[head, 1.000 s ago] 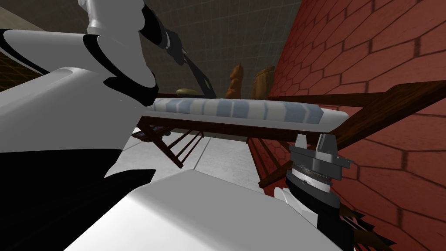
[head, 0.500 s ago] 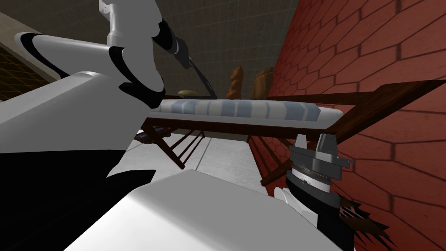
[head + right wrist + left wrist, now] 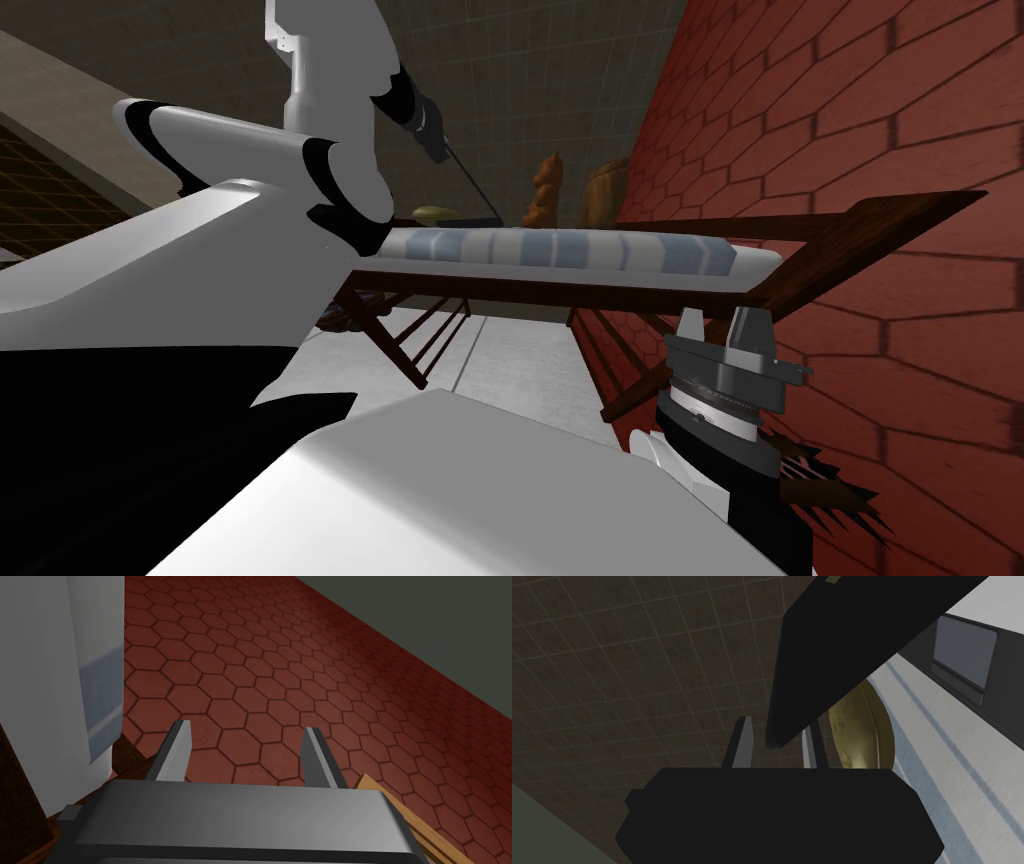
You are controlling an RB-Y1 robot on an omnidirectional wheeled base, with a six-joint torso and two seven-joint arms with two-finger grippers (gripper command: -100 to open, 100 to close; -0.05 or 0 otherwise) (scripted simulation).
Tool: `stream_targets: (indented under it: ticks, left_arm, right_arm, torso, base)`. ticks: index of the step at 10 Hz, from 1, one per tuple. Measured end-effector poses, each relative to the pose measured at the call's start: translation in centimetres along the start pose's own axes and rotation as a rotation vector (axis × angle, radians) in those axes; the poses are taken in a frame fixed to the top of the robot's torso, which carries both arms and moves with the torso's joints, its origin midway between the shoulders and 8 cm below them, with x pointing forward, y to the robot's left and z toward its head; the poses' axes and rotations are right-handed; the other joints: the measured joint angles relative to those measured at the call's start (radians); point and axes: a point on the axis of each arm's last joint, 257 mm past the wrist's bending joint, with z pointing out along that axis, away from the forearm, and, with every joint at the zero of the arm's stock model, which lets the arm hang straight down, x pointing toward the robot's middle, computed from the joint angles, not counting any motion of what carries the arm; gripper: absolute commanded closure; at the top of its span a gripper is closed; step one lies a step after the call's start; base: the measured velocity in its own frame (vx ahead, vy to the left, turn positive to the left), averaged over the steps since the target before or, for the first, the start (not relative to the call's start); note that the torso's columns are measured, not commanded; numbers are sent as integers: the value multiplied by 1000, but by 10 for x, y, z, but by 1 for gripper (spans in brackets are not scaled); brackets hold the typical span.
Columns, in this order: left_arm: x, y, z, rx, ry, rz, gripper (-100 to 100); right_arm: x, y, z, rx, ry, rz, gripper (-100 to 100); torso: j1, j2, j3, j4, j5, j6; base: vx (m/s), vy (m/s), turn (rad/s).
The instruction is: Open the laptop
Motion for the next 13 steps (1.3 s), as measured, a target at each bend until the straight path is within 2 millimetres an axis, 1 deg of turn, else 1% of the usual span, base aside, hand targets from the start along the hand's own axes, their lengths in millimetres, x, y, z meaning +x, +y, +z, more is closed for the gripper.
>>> stream_targets:
  ticks: [2, 3, 4, 5, 7, 8, 9, 11, 12, 13]
  left_arm:
    - [4, 0, 1, -3, 0, -49, 100]
    - [12, 0, 4, -5, -12, -41, 100]
    - [18, 1, 7, -3, -16, -42, 100]
    - [22, 2, 8, -3, -16, -58, 100]
    - [21, 3, 9, -5, -18, -105, 100]
    - [29, 6, 12, -1, -28, -93, 100]
    - [39, 7, 14, -3, -30, -100, 100]
    - [43, 6, 16, -2, -29, -148, 100]
    - [50, 6, 19, 0, -37, -139, 100]
    - [59, 7, 22, 4, -39, -138, 100]
  right_arm:
    - [0, 0, 0, 0, 0, 0, 0]
    - [0, 0, 0, 0, 0, 0, 0]
    - [0, 0, 0, 0, 0, 0, 0]
    - [0, 0, 0, 0, 0, 0, 0]
    - [0, 0, 0, 0, 0, 0, 0]
    - [0, 0, 0, 0, 0, 0, 0]
    - [0, 0, 0, 0, 0, 0, 0]
    - [0, 0, 0, 0, 0, 0, 0]
    - [0, 0, 0, 0, 0, 0, 0]
    - [0, 0, 0, 0, 0, 0, 0]
  torso:
    - [-3, 0, 1, 2, 0, -3]
    - [0, 3, 1, 1, 0, 0]
    - [3, 3, 2, 2, 1, -2]
    - [-1, 2, 2, 3, 2, -3]
    - [-6, 1, 2, 2, -2, -1]
    - [-2, 3, 2, 1, -2, 2]
    - [0, 3, 2, 2, 0, 0]
    - [-3, 4, 4, 3, 0, -3]
    - [1, 7, 4, 3, 0, -1]
    - [2, 6, 5, 4, 1, -2]
  base:
    - [-31, 74, -9]
    - [-76, 167, -80]
    - [-26, 76, -42]
    - [7, 1, 12]
    - [-8, 42, -6]
    - [-59, 147, -96]
    - [-46, 82, -40]
    - [-50, 73, -10]
    - [-75, 158, -85]
    - [-23, 74, -33]
